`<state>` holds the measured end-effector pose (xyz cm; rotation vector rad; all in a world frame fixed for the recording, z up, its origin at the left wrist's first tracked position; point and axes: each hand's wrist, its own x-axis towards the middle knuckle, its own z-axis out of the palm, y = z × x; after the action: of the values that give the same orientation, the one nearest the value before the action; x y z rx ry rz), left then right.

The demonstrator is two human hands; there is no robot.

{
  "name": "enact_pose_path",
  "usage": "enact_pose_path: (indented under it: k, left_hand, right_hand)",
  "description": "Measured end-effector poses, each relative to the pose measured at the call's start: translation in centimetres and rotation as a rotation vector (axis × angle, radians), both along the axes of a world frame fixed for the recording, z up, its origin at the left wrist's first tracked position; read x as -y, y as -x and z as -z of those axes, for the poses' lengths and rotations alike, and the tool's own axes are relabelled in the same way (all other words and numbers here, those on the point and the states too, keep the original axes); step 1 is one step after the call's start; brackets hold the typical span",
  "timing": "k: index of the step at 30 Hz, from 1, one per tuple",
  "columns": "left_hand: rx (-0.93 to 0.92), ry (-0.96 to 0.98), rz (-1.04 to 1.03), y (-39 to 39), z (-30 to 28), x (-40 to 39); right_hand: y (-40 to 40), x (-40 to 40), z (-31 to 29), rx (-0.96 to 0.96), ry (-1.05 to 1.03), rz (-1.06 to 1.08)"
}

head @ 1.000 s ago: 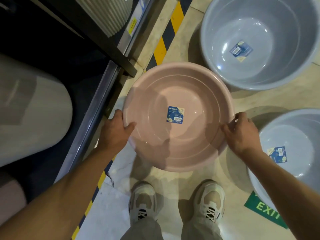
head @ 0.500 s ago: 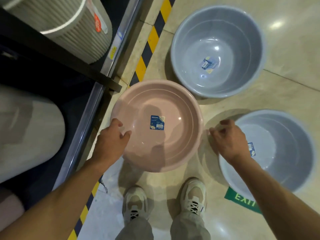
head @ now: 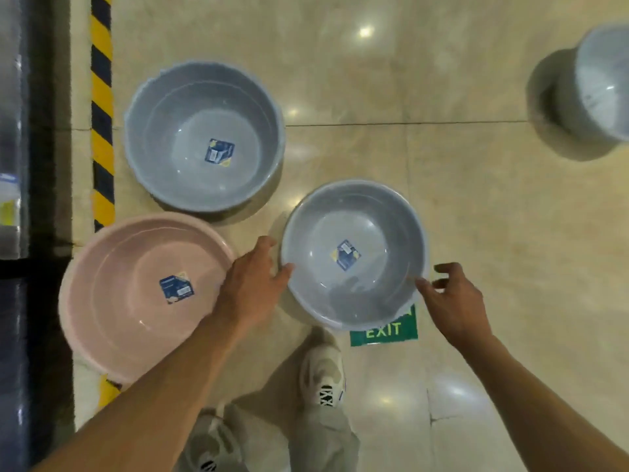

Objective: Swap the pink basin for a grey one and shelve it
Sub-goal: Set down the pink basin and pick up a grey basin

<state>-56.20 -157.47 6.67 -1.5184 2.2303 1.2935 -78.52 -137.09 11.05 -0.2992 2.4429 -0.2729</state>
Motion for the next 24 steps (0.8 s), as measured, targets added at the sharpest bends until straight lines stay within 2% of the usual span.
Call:
enact_pose_path:
  k: [6, 11, 14, 18, 24]
  left_hand:
    - [0.049, 0.065, -0.037, 3.2, 5.5, -1.5]
    - [0.054, -0.070, -0.023, 2.4, 10.8, -1.3]
    - [0.065, -0.082, -0.023, 2.0, 13.3, -1.1]
    - [0.033, -0.070, -0.076, 1.7, 14.5, -1.6]
    - [-0.041, -0.065, -0.121, 2.1, 11.8, -0.4]
  right_hand:
    - [1.9, -5.2, 4.6, 0.015, -0.065, 0.124]
    - [2.1, -6.2, 10.5, 0.052, -0.100, 0.191]
    - [1.2, -6.4, 13.7, 0.115, -0.101, 0.167]
    - [0.2, -6.2, 15.9, 0.096, -0.041, 0.260]
    - [0.4, -4.9, 13.8, 0.059, 0.029, 0.192]
